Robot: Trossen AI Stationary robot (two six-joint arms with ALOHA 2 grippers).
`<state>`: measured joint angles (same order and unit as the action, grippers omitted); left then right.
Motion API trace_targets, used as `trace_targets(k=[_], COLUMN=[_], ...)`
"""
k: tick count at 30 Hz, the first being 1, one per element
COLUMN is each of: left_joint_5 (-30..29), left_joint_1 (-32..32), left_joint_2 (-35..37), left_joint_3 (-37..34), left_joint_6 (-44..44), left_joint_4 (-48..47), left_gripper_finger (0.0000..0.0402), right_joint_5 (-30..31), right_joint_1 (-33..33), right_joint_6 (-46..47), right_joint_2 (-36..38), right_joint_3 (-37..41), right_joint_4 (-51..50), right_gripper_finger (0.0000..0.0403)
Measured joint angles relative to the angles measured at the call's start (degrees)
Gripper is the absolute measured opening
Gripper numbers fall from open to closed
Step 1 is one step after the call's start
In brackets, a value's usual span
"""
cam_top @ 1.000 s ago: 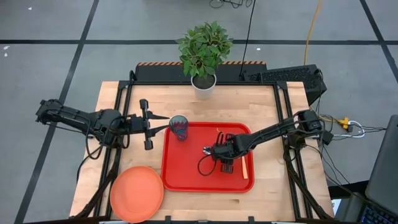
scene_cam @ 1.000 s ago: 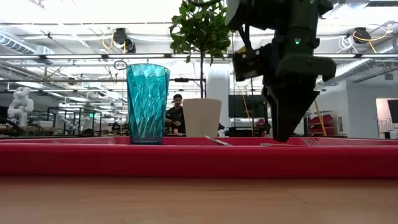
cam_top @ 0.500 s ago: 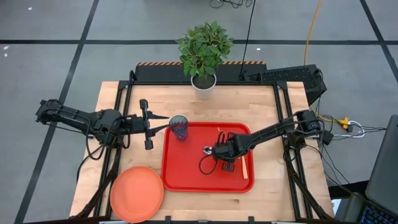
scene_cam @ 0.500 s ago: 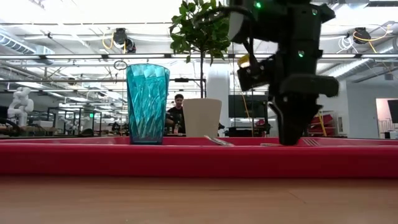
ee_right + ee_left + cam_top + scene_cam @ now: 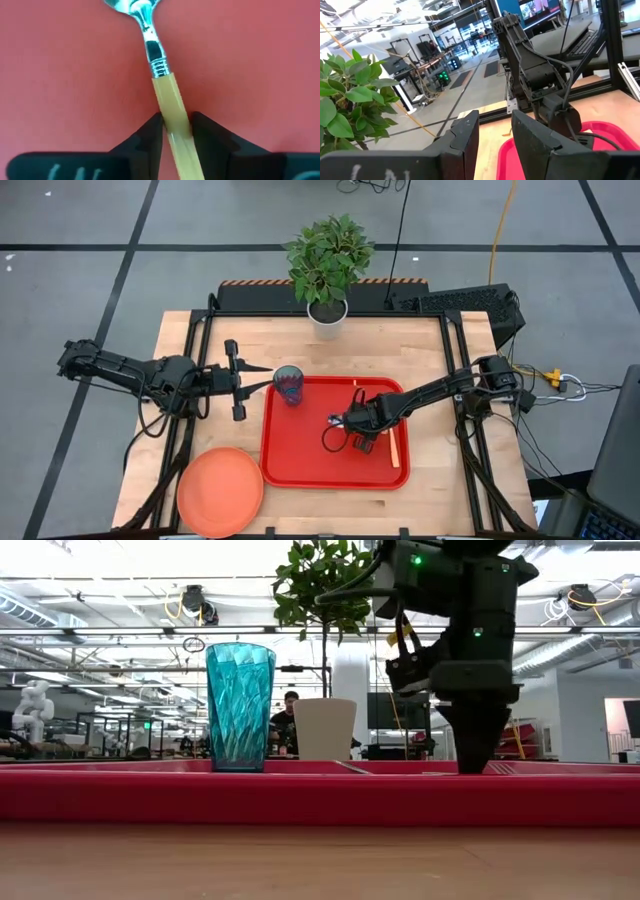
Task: Pick and place plate/cup/fork/spoon on tray
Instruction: Put the yellow spoon to the left of the light brown fork on the red tray
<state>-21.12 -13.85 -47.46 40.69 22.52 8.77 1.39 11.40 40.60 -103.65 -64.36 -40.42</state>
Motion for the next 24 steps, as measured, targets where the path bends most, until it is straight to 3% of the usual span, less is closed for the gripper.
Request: trace_targets(k=[8,18,24], left_joint_5=[-0.56,-7.54,-7.96], left_joint_1=[0.0,0.07,1.63], left_joint_2=[0.0,-0.02,-0.02], left_joint_3=[0.0,-0.02,-0.02], left_joint_6=[1.22,1.81,1.17], left_joint_4=[-1.27,-4.02,-4.38], left_gripper_finger=[0.012,0.012,0.012], right_joint_5=[-2.16,-1.62,-2.15], right_joint_1=[0.07,-0.04,2.08], right_joint_6=[11.61,20.79,34.18], right_joint_2=[1.16,7.6,13.16], right_joint_3=[0.14,0.24,0.22], right_joint_4=[-0.86,-3.93,-9.26], right_gripper_finger=[0.0034,0.0032,0.0032])
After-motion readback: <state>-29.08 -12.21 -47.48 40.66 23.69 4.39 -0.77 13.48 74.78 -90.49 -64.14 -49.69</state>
